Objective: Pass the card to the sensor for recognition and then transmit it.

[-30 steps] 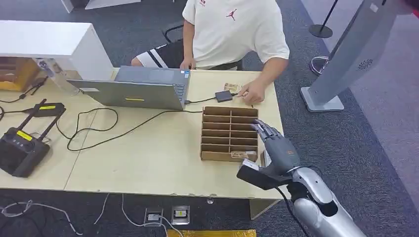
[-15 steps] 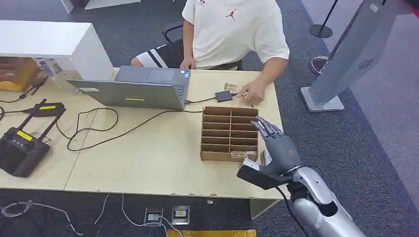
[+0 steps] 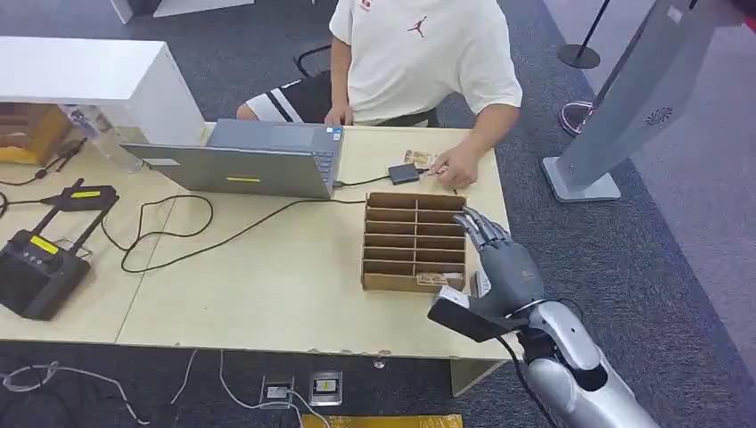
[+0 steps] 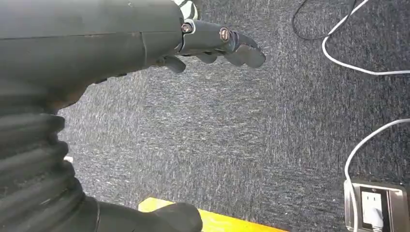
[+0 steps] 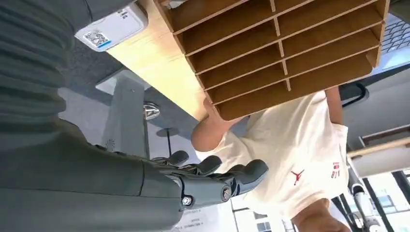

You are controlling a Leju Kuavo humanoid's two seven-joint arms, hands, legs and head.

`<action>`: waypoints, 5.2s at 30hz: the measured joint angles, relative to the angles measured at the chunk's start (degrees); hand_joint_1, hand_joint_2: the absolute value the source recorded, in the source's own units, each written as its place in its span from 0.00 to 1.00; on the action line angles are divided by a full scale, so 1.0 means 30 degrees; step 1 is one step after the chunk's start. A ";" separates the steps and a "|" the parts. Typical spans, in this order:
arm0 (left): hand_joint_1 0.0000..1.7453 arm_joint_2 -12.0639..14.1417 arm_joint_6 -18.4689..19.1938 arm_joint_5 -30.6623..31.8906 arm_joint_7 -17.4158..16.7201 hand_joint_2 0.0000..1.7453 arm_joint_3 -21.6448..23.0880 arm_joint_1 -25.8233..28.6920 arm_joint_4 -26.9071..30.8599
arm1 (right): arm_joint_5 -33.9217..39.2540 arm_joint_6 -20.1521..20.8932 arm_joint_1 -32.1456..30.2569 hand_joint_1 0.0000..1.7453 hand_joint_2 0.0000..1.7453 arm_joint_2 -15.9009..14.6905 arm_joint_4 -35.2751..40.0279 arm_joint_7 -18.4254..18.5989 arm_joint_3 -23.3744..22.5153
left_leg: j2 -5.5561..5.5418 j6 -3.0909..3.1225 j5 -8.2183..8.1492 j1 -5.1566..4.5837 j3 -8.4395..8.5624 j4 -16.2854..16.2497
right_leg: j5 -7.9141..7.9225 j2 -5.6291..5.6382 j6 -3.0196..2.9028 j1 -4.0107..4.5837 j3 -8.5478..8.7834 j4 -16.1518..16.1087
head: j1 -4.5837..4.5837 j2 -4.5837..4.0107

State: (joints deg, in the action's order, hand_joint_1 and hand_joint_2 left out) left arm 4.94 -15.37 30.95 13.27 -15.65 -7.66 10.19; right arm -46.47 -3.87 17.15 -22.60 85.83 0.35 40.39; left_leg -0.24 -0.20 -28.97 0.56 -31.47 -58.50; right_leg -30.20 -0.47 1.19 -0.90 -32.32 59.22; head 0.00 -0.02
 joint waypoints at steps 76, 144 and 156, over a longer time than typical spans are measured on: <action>0.00 0.0000 -0.0146 0.0073 0.0160 1.00 -0.0007 -0.0016 0.0000 | 0.0452 -0.1748 -0.0576 0.00 1.00 -0.0124 -0.1413 -0.0233 -0.0306 | 0.0000 0.0000 0.0000 0.0000 0.0000 0.0000 | 0.0000 -0.0002 0.0000 0.0001 -0.0001 -0.0001 | 0.0001 0.0000; 0.00 -0.0160 0.0138 0.0219 0.0160 1.00 0.0000 -0.0351 0.0000 | 0.0670 -0.1595 -0.0197 0.00 1.00 0.0707 -0.3082 -0.1173 0.0561 | 0.0005 0.0000 0.0001 0.0001 0.0003 0.0000 | 0.0000 0.0002 0.0000 0.0001 0.0005 0.0003 | 0.0001 0.0000; 0.00 -0.0168 0.0182 0.0270 0.0160 1.00 0.0007 -0.0436 0.0000 | 0.0408 -0.1195 0.0225 0.00 1.00 0.0925 -0.3330 -0.1173 0.0955 | 0.0005 -0.0001 0.0002 0.0001 0.0005 0.0000 | 0.0000 0.0004 0.0000 0.0001 0.0006 0.0005 | 0.0001 0.0000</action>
State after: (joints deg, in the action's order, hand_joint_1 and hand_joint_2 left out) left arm 4.44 -14.82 31.76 13.75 -15.63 -8.96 10.19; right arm -45.24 -7.45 17.82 -19.82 75.84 -3.17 43.26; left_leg -0.23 -0.21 -28.96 0.56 -31.45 -58.50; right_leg -30.20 -0.46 1.19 -0.90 -32.30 59.24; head 0.00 -0.02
